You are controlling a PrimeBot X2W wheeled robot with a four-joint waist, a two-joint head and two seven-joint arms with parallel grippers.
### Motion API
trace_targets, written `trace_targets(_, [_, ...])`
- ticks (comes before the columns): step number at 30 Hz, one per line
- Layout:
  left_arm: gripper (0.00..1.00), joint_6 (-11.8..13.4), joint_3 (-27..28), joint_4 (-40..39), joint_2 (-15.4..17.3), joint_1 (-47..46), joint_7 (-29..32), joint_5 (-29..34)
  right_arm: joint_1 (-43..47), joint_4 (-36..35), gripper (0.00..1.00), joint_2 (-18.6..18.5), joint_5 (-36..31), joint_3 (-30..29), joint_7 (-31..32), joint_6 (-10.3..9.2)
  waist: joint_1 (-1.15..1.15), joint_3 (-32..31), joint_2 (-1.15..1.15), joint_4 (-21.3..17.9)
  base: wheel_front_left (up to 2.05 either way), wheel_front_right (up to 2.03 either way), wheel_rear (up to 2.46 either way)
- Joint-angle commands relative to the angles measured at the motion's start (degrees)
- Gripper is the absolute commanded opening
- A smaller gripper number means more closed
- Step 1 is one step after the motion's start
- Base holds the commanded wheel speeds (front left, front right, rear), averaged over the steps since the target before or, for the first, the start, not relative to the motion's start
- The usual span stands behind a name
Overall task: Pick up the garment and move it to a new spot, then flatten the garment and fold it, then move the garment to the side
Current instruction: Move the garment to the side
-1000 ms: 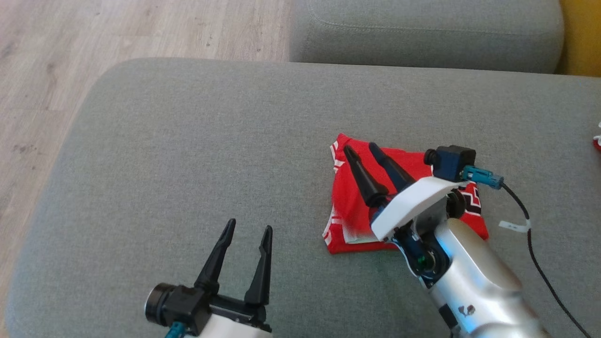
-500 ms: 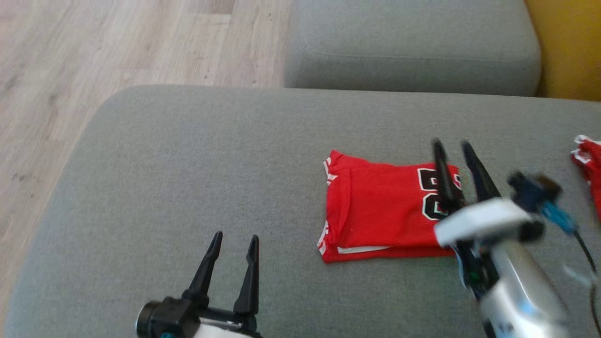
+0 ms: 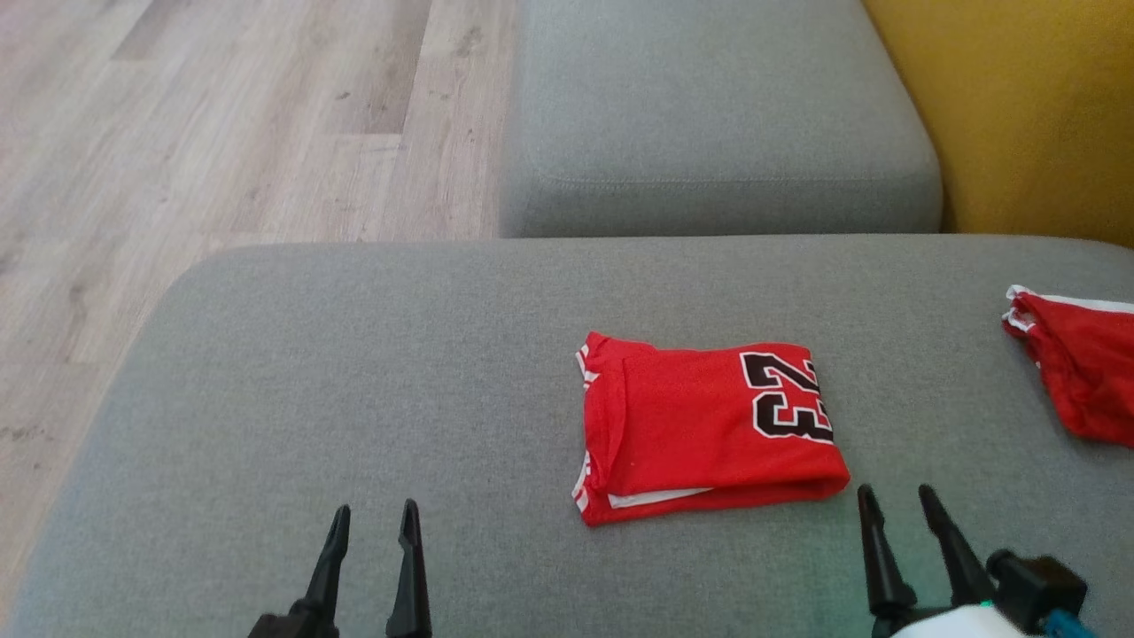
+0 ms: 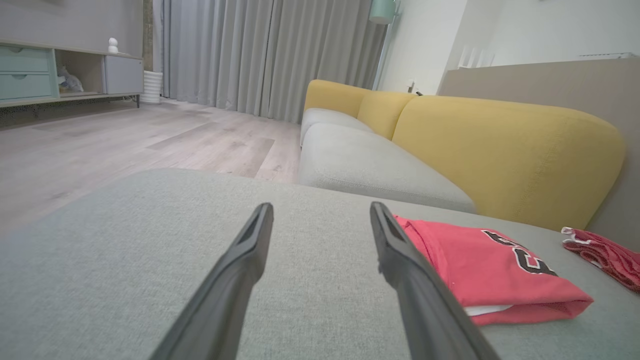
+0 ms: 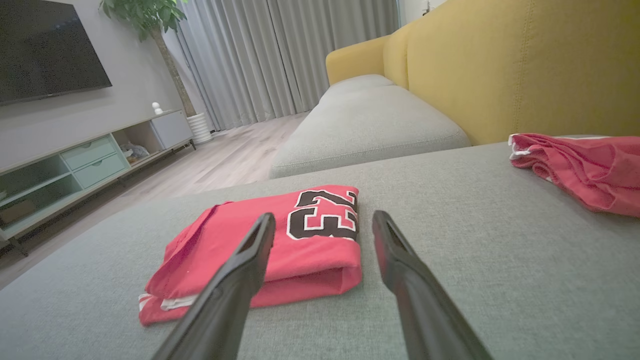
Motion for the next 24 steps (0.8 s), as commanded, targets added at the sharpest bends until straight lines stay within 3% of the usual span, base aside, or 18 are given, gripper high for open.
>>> trace_targets(1, [1.00,0.5,2.5,-1.4,-0.4,-1.6,-0.5,0.3,-1.5,-2.6,1.00,0.0,-1.2,1.4,-0.8,0.39,0.01,-0.6,0.00,-0.2,0.00,0.00,0.00])
trace_targets(24, [1.00,0.2,4.9,0.8,-0.4,0.4,-0.5,3.4,1.2,-3.2,1.00,1.7,-6.2,0.6,-0.8,0.39,0.01,-1.5,0.00,0.1,0.00,0.00,0.00])
